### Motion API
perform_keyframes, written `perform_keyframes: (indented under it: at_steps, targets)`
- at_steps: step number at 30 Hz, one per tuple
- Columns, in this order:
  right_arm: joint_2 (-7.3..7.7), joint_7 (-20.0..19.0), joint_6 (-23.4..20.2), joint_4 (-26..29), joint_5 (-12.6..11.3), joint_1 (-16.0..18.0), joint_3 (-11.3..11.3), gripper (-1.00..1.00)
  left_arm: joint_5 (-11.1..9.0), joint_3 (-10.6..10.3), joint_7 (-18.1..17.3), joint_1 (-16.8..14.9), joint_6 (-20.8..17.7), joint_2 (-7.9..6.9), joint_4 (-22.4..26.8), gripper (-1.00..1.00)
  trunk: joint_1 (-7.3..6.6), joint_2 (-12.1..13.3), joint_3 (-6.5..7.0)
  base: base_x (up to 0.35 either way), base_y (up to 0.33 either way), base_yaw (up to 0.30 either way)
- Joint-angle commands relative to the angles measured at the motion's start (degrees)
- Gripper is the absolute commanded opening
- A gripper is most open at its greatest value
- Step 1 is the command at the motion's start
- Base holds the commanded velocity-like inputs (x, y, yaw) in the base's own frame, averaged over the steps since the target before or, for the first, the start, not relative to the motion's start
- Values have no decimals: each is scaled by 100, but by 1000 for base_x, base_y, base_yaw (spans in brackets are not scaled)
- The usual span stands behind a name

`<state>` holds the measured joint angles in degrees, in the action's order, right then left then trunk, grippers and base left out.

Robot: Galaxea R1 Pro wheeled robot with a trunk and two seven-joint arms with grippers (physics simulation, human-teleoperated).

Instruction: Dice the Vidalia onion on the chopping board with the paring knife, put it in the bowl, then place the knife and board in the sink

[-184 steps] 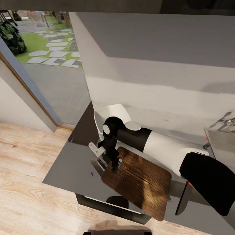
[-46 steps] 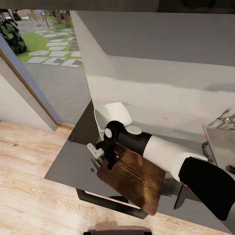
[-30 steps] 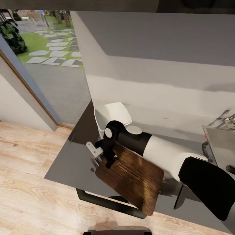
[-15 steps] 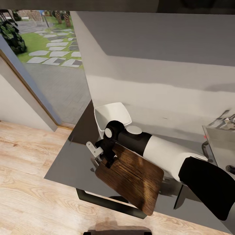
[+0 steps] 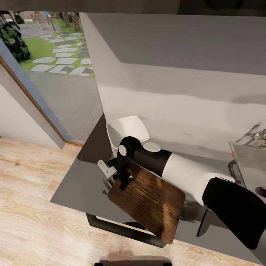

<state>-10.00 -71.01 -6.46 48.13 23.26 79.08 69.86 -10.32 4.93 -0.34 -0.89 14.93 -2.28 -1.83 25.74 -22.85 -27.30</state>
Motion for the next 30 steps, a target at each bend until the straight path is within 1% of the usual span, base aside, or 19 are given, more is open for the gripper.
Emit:
perform_keyframes:
  at_steps: [1,30]
  targets:
    - [0,22,-30,3,30,3,12,-100,12,43,-4,-8,36,-1,-19,100,4,-7,-9,0,0,0]
    - [0,36,-104,3,21,3,2,-100,12,44,-10,-8,36,-7,-19,100,4,-7,-9,0,0,0]
